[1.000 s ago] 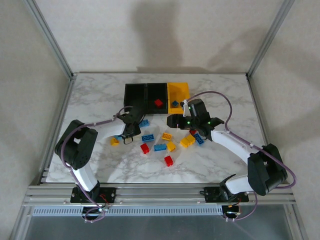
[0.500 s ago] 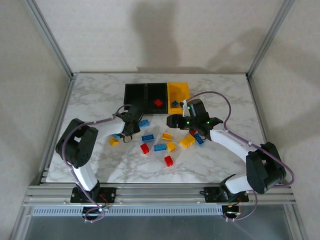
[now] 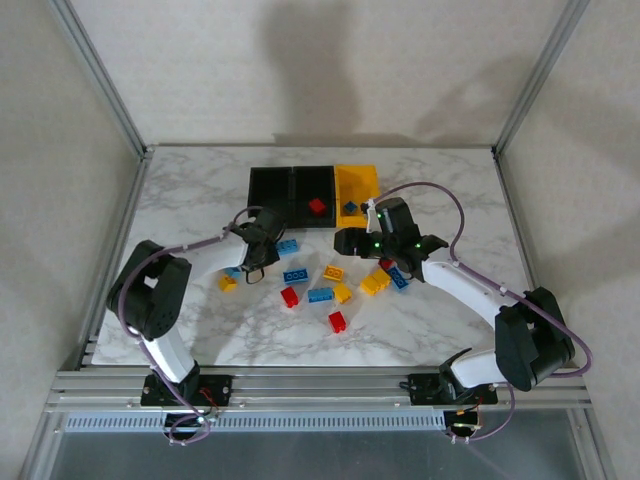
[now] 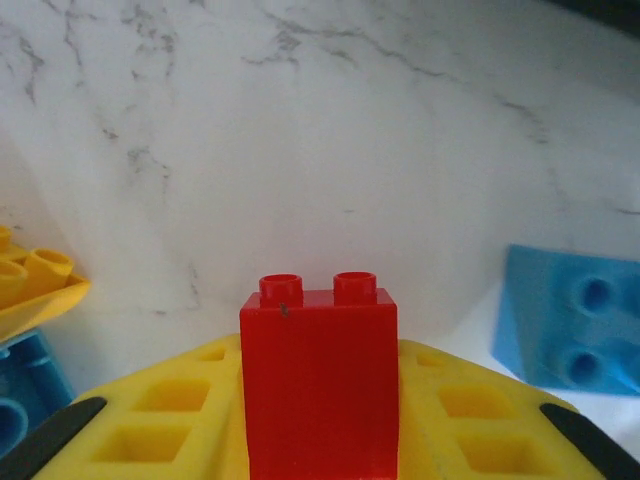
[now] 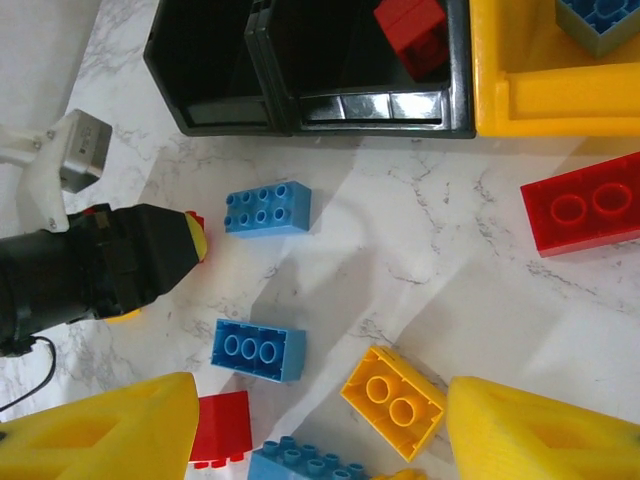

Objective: Sort the legos into containers by color
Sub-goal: Pick up the lego from the center of the table, then place the lego in the container.

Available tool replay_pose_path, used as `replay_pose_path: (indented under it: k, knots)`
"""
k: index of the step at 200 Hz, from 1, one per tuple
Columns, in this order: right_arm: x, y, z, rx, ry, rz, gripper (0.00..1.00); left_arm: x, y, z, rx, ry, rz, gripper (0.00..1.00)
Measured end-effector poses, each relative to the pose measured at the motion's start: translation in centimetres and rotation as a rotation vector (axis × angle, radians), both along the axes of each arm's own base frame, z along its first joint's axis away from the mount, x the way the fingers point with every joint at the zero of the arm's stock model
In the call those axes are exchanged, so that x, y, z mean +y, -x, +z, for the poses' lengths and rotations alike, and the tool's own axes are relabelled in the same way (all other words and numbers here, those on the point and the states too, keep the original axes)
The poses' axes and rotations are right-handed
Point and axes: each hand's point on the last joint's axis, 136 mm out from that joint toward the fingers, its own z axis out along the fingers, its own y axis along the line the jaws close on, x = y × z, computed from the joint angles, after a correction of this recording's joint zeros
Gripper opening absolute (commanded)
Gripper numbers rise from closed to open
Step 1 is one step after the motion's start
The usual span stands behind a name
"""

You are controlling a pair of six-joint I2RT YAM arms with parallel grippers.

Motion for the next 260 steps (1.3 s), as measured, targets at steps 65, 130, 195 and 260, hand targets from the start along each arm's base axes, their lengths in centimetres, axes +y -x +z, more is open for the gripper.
replay_pose_path:
  k: [65, 130, 195, 260]
  knots:
    - [1.1, 1.7, 0.2, 0.017, -0.062, 0.098, 0.66, -2.7, -2.0, 5.4, -0.099, 0.074, -0.052, 0.27]
    - [0.9, 2.2, 1.6, -0.017, -0.085, 0.099, 0.67, -9.4, -9.3, 11.6, -0.228, 0.138, -0.154, 0.27]
    - [-1.1, 1.4, 2.6, -0.044, -0.090, 0.033, 0.67, -13.4, -14.6, 9.1, -0.192, 0.117, -0.203, 0.27]
    - [-2.5, 1.6, 2.2, -0.042, -0.073, -0.007, 0.67, -15.1, -18.3, 5.6, -0.146, 0.118, -0.201, 0.31]
